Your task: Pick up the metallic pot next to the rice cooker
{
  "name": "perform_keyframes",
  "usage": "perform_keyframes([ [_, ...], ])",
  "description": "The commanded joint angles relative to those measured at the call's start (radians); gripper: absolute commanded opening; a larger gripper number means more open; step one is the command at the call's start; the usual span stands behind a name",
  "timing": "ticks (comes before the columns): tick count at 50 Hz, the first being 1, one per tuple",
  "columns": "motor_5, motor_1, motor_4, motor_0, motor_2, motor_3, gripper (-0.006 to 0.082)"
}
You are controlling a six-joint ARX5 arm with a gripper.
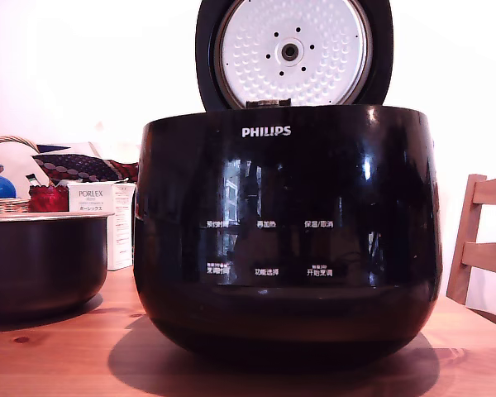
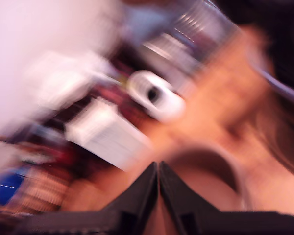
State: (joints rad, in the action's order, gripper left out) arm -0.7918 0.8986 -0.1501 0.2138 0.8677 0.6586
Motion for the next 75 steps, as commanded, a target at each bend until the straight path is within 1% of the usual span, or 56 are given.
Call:
perform_keyframes([
  [1, -0.033, 0.034, -0.009, 0.002, -0.008, 0.009, 0.0309],
  [7, -0.07, 0.085, -0.006, 0.003, -0.008, 0.026, 0.0495],
  [9, -0.074, 0.103, -0.002, 0.005, -0.008, 0.026, 0.0541],
  [11, -0.074, 0.119, 0.005, 0.005, -0.008, 0.027, 0.0566],
  [15, -0.093, 0.154, 0.027, 0.005, -0.008, 0.046, 0.0568],
  [16, -0.138, 0.164, 0.028, 0.005, -0.008, 0.055, 0.0568],
  [19, -0.138, 0.195, 0.04, 0.005, -0.008, 0.084, 0.0568],
  [20, -0.181, 0.207, 0.047, 0.005, -0.008, 0.093, 0.0568],
  [23, -0.203, 0.24, 0.061, 0.005, -0.008, 0.111, 0.0568],
  [33, -0.238, 0.331, 0.092, 0.005, -0.008, 0.068, 0.0568],
  [42, -0.241, 0.412, 0.091, 0.005, -0.008, 0.008, 0.0567],
  [51, -0.274, 0.485, 0.092, 0.005, -0.008, 0.002, 0.0554],
  [53, -0.274, 0.494, 0.095, 0.005, -0.008, 0.002, 0.0529],
  [55, -0.275, 0.498, 0.1, 0.005, -0.008, 0.002, 0.0468],
  [59, -0.275, 0.5, 0.1, 0.005, -0.008, 0.001, 0.0304],
  [64, -0.275, 0.5, 0.107, 0.005, -0.001, 0.002, 0.0066],
  [67, -0.275, 0.5, 0.107, 0.006, 0.011, 0.004, -0.0027],
  [75, -0.275, 0.5, 0.106, 0.026, 0.076, 0.051, -0.0021],
])
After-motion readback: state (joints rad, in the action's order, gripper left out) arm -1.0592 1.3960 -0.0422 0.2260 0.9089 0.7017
